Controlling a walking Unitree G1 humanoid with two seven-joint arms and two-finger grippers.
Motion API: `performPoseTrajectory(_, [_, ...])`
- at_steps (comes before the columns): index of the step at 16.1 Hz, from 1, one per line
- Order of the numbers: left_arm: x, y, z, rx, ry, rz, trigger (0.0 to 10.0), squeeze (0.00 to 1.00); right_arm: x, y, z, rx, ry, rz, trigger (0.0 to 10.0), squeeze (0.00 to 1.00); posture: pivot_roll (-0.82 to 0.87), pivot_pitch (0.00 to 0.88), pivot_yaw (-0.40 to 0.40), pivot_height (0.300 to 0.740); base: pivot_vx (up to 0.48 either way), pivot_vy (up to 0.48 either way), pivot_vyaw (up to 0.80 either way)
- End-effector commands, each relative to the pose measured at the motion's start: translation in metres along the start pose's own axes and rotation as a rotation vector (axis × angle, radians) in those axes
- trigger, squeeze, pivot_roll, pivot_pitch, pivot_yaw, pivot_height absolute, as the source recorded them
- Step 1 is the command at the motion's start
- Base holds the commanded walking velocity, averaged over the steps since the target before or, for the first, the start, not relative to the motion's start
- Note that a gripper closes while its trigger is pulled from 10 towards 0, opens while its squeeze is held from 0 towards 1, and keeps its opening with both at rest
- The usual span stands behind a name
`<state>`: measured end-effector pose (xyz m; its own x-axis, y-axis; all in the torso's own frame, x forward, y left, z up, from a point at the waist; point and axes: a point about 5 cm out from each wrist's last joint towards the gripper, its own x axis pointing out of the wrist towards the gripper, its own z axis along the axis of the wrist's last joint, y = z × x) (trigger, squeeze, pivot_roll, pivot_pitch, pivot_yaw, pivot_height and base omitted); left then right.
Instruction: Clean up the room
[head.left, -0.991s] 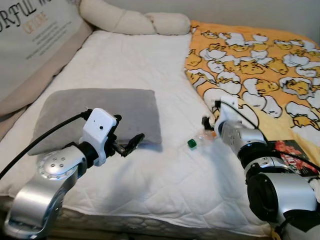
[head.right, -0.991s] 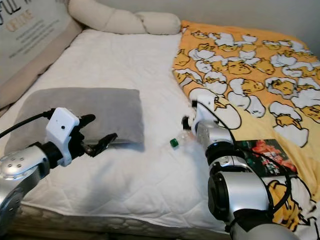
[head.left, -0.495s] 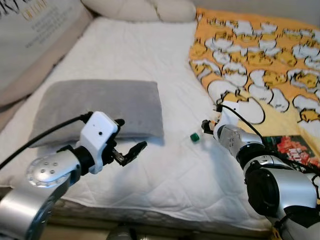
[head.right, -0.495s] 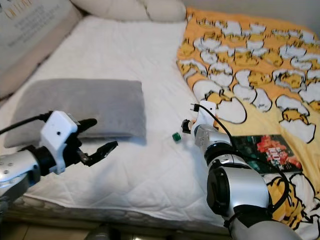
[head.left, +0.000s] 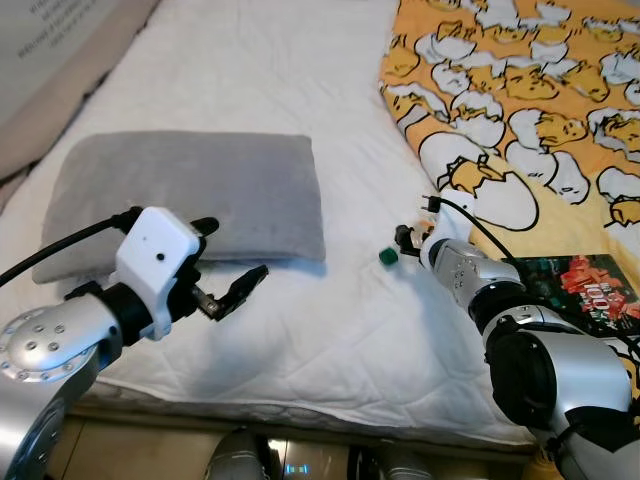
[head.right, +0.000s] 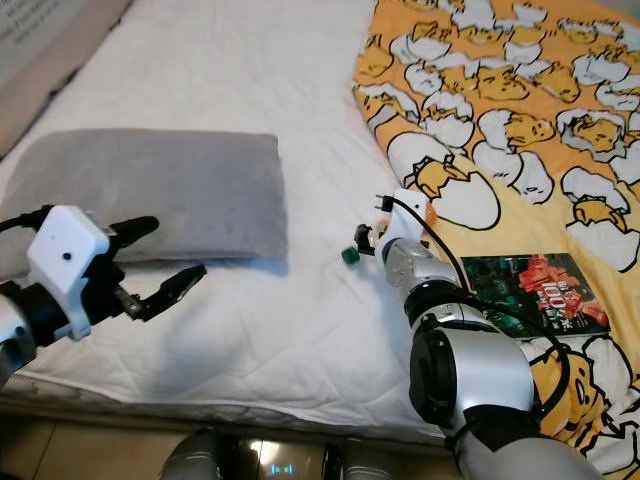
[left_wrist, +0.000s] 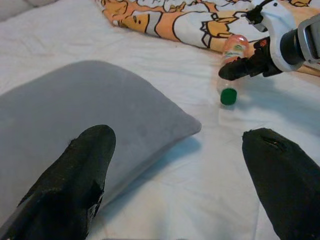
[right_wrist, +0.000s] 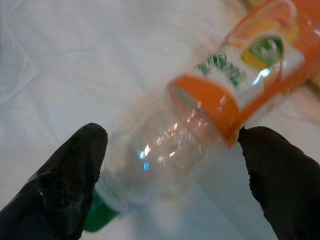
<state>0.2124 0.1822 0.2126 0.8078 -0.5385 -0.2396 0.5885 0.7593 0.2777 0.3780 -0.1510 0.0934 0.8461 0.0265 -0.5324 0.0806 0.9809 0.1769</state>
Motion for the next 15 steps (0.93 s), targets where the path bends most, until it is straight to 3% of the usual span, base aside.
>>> performPoseTrajectory(1, [-0.005, -0.003, 0.002, 0.006, 0.002, -0.003, 10.0, 0.00, 0.000, -0.001, -0.007, -0.006, 0.031, 0.005, 10.0, 0.00, 0.21, 0.236, -0.060, 0.740, 0.000, 0.000, 0.00])
performPoseTrajectory(4, [-0.009, -0.006, -0.001, 0.011, 0.023, -0.021, 10.0, 0.00, 0.000, -0.011, -0.024, 0.062, 0.106, -0.070, 10.0, 0.00, 0.21, 0.232, -0.062, 0.740, 0.000, 0.000, 0.00])
performPoseTrajectory(9, [-0.011, -0.007, -0.003, 0.013, 0.033, -0.039, 10.0, 0.00, -0.002, -0.030, -0.038, 0.076, 0.155, -0.133, 10.0, 0.00, 0.21, 0.227, -0.057, 0.740, 0.000, 0.000, 0.00])
performPoseTrajectory(10, [-0.010, -0.006, -0.002, 0.014, 0.031, -0.037, 10.0, 0.00, -0.002, -0.032, -0.038, 0.058, 0.144, -0.130, 3.5, 0.00, 0.21, 0.225, -0.055, 0.740, 0.000, 0.000, 0.00])
performPoseTrajectory(11, [-0.010, -0.006, -0.002, 0.016, 0.031, -0.038, 10.0, 0.00, -0.002, -0.033, -0.038, 0.034, 0.131, -0.122, 0.0, 0.00, 0.21, 0.224, -0.053, 0.740, 0.000, 0.000, 0.00])
performPoseTrajectory(15, [-0.009, -0.004, -0.003, 0.021, 0.037, -0.036, 10.0, 0.00, -0.002, -0.032, -0.036, 0.021, 0.112, -0.079, 0.0, 0.00, 0.20, 0.227, -0.049, 0.740, 0.000, 0.000, 0.00])
